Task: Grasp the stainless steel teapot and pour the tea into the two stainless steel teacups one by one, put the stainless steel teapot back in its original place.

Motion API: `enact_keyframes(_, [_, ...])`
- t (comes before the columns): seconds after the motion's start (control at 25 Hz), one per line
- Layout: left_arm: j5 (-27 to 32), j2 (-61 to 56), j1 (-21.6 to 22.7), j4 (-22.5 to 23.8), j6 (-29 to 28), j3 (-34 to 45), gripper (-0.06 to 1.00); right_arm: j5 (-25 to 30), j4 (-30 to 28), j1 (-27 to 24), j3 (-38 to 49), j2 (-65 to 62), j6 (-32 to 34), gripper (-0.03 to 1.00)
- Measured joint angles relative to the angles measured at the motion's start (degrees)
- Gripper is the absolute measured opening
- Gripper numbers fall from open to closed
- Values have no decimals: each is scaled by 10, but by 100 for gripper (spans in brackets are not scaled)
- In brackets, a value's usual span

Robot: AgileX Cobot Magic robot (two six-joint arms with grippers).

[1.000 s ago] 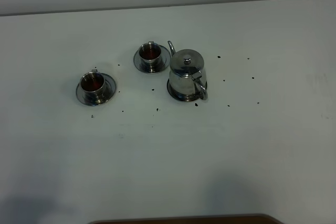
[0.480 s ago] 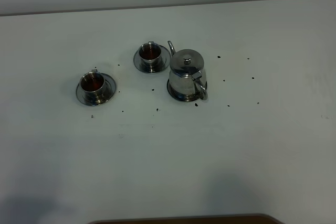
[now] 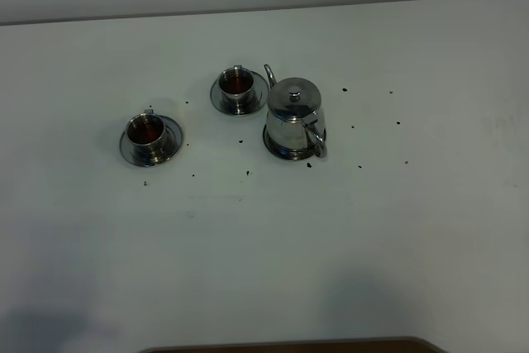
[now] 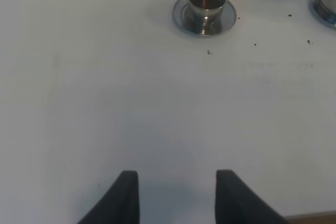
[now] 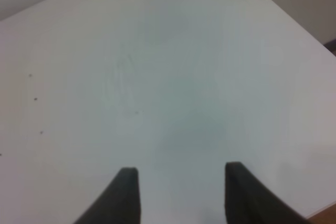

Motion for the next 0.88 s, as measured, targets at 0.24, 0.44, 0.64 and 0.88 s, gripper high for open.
enact_keyframes(0.24, [0,0,0,0,0,0,39,-1,0,0,0,0,0,38])
enact_keyframes(0.44, [0,0,0,0,0,0,39,-1,0,0,0,0,0,38])
enact_keyframes(0.64, [0,0,0,0,0,0,39,-1,3,0,0,0,0,38])
enact_keyframes(0.88, [0,0,0,0,0,0,39,-1,3,0,0,0,-1,38])
